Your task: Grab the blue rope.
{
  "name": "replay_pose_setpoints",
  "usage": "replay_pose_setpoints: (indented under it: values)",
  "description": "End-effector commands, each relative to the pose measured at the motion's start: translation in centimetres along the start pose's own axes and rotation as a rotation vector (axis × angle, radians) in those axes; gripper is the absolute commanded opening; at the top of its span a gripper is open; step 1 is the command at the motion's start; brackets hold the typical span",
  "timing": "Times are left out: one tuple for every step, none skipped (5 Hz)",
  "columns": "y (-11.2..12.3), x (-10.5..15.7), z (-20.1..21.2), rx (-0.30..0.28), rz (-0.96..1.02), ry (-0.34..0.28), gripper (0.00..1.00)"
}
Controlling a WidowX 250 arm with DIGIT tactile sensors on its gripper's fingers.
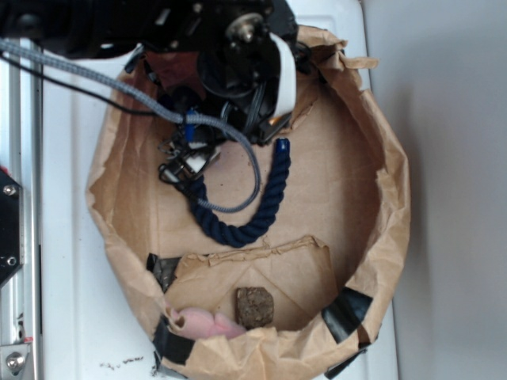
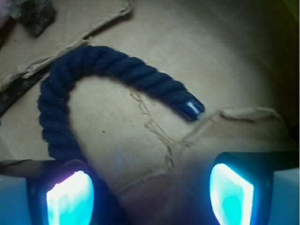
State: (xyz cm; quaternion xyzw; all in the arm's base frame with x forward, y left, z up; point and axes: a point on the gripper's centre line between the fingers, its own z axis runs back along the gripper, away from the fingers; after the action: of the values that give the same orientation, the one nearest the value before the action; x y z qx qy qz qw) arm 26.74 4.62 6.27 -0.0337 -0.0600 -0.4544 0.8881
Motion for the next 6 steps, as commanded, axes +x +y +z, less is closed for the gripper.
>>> replay_pose_setpoints:
  values:
    - [0.4,-0.7,1.1,0.046,-0.029,-0.020,1.00]
    - [0.4,-0.7,1.1,0.046,-0.029,-0.020,1.00]
    - [0.4,-0.7,1.1,0.046,-0.029,-0.020,1.00]
    - [-1.8,-0.9,0.7,0.078,-0.106,-0.032,1.00]
    - [-3.8,-0.9,0.4,0.070,-0.143,-0.015,1.00]
    - [-4.9,-0.7,-0.2,0.082,-0.166,0.022,1.00]
